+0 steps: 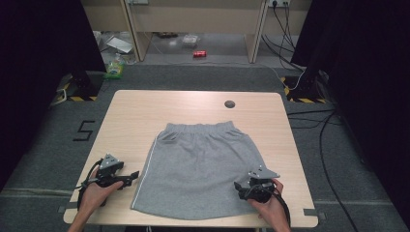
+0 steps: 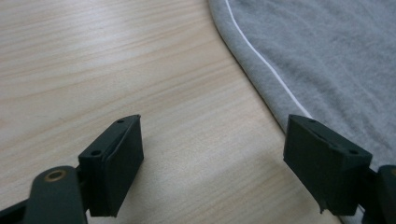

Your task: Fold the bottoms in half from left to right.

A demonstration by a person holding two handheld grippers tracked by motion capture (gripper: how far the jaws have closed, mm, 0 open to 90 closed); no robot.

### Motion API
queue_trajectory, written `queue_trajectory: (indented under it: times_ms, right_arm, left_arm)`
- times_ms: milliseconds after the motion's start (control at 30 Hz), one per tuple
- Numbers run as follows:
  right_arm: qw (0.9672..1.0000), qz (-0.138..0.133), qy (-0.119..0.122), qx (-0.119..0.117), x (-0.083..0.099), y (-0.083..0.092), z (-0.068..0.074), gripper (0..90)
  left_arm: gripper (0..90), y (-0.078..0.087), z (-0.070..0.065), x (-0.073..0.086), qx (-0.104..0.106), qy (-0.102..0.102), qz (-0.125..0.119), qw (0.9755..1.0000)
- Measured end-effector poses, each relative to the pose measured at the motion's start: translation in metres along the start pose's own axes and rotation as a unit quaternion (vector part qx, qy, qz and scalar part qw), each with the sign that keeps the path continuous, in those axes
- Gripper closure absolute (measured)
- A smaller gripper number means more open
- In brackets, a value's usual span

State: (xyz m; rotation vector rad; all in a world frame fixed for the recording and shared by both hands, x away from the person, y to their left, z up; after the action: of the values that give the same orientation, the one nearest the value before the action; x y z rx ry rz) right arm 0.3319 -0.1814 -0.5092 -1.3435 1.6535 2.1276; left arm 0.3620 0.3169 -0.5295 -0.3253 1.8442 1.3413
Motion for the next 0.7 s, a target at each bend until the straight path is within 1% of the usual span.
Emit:
queue_trajectory:
  times_ms: [67, 133, 200, 300, 367, 400, 433, 467, 567, 600, 633, 667, 700]
  right_arm:
    - [1.0000, 0.000, 0.002, -0.003, 0.000, 0.000, 0.002, 25.8]
    - [1.0000, 0.000, 0.002, -0.003, -0.001, -0.001, 0.003, 25.8]
    - [1.0000, 0.000, 0.004, -0.005, -0.001, -0.001, 0.004, 25.8]
    - [1.0000, 0.000, 0.006, -0.006, -0.001, -0.002, 0.005, 25.8]
    - [1.0000, 0.000, 0.006, -0.006, -0.002, -0.002, 0.005, 25.8]
    - [1.0000, 0.001, 0.001, -0.007, -0.002, -0.002, 0.006, 25.8]
    - [1.0000, 0.000, 0.002, -0.007, -0.002, -0.002, 0.005, 25.8]
    - [1.0000, 0.000, 0.002, -0.007, -0.002, -0.002, 0.005, 25.8]
    - [1.0000, -0.004, 0.002, -0.008, -0.002, -0.002, 0.004, 25.8]
    - [1.0000, -0.004, 0.002, -0.008, -0.002, -0.002, 0.004, 25.8]
    - [1.0000, -0.003, 0.000, -0.008, -0.001, -0.001, 0.004, 25.8]
    - [1.0000, -0.003, -0.001, -0.008, -0.001, -0.001, 0.004, 25.8]
    - [1.0000, -0.003, -0.001, -0.008, -0.001, -0.001, 0.004, 25.8]
  left_arm:
    - [19.4, 0.000, 0.002, -0.001, -0.005, 0.005, -0.008, 0.9999]
    - [19.5, 0.001, 0.003, -0.003, -0.006, 0.013, -0.017, 0.9998]
    - [19.6, 0.002, 0.004, -0.007, 0.000, 0.026, -0.031, 0.9992]
    - [19.7, 0.001, 0.004, -0.012, 0.001, 0.030, -0.038, 0.9988]
    - [20.1, -0.003, 0.004, -0.016, 0.007, 0.036, -0.043, 0.9984]
    - [21.2, -0.005, 0.004, -0.019, 0.010, 0.037, -0.044, 0.9983]
    - [21.6, -0.009, 0.003, -0.022, 0.016, 0.040, -0.044, 0.9981]
    - [21.9, -0.009, 0.003, -0.022, 0.016, 0.040, -0.044, 0.9981]
    - [22.5, -0.016, 0.001, -0.031, 0.030, 0.047, -0.043, 0.9975]
    - [22.5, -0.018, 0.000, -0.033, 0.032, 0.047, -0.042, 0.9975]
    - [22.4, -0.023, -0.003, -0.041, 0.039, 0.047, -0.042, 0.9973]
    - [22.4, -0.025, -0.004, -0.045, 0.042, 0.047, -0.043, 0.9971]
    - [22.3, -0.025, -0.004, -0.045, 0.042, 0.047, -0.043, 0.9971]
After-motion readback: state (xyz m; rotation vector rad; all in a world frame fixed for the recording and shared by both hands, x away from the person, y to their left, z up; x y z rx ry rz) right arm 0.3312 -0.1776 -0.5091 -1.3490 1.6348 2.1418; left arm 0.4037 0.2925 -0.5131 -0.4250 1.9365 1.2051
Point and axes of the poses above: each handheld gripper's, and its own axes: y roughly backward along the jaws, x roughly out of its underside, z roughly to its left, the point moved 1 cm from there along -y, roughly forward along the jaws, and after that the axes turned 3 degrees about z, right-handed, at the moved point
